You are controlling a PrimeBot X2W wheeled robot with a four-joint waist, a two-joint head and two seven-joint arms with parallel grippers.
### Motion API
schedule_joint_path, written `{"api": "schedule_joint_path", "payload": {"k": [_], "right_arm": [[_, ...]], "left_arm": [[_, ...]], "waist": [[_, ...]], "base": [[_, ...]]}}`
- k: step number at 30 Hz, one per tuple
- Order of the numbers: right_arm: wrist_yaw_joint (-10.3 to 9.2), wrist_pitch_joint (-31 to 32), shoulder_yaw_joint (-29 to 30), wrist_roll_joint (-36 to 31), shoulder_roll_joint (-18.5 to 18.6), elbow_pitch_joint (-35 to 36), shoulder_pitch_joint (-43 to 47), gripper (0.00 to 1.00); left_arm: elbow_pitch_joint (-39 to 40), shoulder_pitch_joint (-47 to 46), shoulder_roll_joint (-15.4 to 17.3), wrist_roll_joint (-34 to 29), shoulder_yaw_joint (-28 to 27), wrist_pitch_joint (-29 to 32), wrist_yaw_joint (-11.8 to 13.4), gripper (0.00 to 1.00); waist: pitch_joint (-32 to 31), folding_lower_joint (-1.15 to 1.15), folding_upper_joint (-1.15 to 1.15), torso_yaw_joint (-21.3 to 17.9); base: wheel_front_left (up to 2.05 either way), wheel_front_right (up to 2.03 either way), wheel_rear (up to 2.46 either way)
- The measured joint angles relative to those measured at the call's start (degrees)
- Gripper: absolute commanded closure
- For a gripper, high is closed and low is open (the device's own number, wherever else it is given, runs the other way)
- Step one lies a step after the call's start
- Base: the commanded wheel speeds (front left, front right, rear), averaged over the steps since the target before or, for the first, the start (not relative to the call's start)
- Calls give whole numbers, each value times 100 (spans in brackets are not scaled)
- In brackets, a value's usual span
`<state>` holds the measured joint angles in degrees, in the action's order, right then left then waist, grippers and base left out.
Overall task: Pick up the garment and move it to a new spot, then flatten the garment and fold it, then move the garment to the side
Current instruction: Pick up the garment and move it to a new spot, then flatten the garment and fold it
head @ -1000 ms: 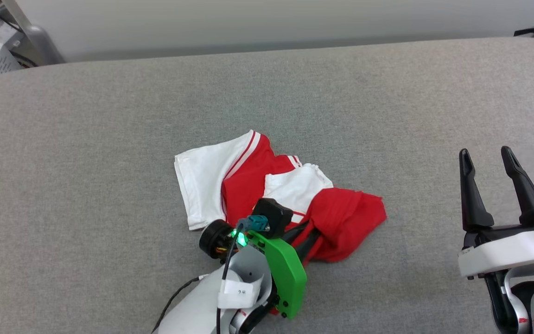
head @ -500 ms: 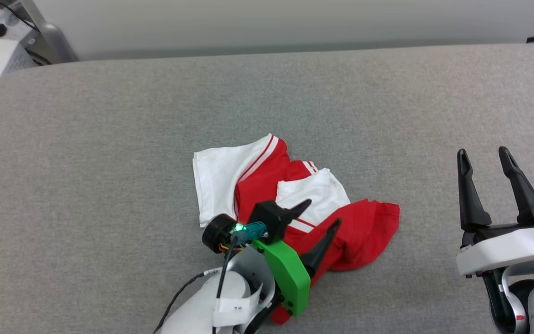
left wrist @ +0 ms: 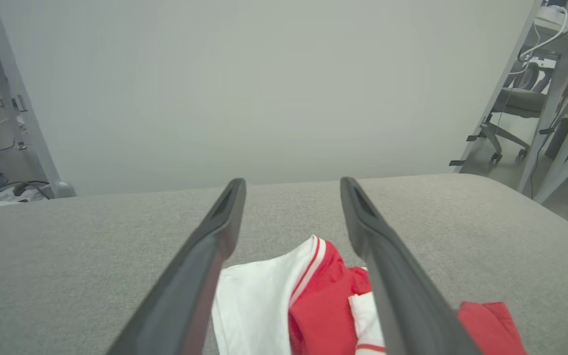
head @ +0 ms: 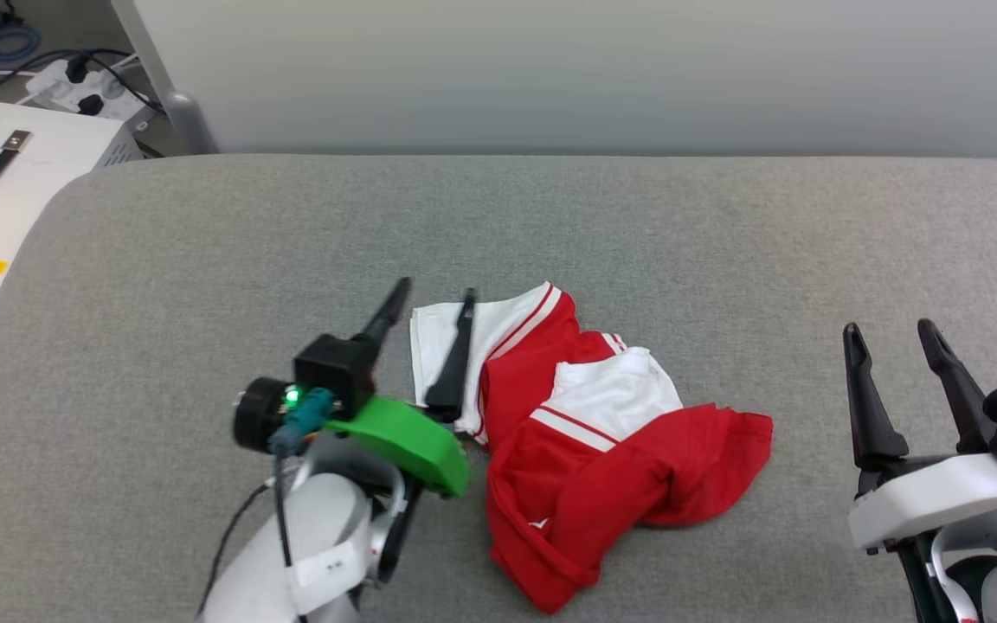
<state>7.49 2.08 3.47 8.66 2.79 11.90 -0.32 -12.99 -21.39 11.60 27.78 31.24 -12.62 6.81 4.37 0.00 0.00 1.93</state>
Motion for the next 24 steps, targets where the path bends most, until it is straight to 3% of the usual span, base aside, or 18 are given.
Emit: {"api": "schedule_joint_path", "payload": {"k": [6, 15, 24], "right_arm": [[0, 76, 49, 11, 1, -54, 197, 0], [1, 149, 98, 19, 0, -88, 384, 0], [0, 556, 426, 124, 1, -332, 424, 0]], "left_arm": [[18, 306, 345, 69, -531, -104, 302, 0], [281, 915, 853, 110, -896, -140, 616, 0], [573, 983, 938, 109, -820, -18, 664, 0]], "waist": [[-119, 0, 0, 104], [-257, 0, 0, 143], [-212, 0, 0, 245]], "base": [[0, 0, 0], [0, 0, 0], [0, 0, 0]]}}
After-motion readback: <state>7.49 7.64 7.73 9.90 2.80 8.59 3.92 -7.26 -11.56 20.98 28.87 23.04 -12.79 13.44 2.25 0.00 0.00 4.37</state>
